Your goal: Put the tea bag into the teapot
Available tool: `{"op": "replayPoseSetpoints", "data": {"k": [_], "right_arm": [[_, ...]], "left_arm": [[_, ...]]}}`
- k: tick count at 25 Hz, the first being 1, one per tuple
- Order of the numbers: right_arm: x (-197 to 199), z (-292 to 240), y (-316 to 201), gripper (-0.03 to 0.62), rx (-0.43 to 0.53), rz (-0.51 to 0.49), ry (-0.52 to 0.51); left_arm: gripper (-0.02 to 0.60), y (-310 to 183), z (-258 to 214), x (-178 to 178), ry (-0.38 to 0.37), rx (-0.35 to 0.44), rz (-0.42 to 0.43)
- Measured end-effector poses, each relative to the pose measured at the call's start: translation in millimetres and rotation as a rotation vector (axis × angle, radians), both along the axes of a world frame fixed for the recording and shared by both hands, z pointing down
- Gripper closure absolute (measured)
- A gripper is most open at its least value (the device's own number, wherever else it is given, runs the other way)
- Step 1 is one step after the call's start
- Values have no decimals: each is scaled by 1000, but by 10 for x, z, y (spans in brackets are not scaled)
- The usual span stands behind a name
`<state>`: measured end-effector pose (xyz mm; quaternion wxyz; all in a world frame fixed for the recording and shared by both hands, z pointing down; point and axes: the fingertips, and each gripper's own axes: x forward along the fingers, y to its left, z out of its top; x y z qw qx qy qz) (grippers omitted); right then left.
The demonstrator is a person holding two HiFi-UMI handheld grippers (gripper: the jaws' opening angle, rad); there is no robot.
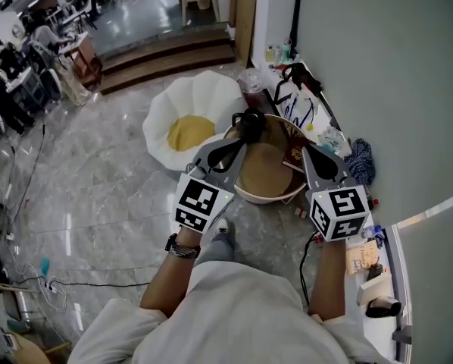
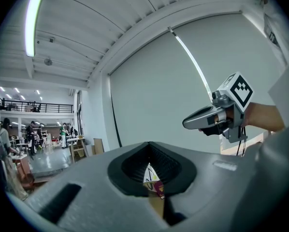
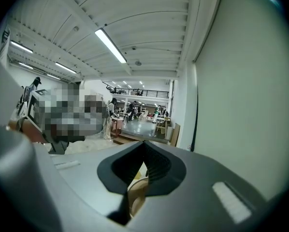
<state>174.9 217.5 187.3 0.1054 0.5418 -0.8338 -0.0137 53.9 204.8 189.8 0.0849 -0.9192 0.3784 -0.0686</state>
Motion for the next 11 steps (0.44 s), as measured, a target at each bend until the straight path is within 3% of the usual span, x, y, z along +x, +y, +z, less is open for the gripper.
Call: {"op": "replayPoseSetpoints", "data": {"k": [11], "right_arm": [[-111, -122, 177, 589, 11, 3, -13]], "left_arm": [[577, 175, -90, -138, 2, 1, -1]]}}
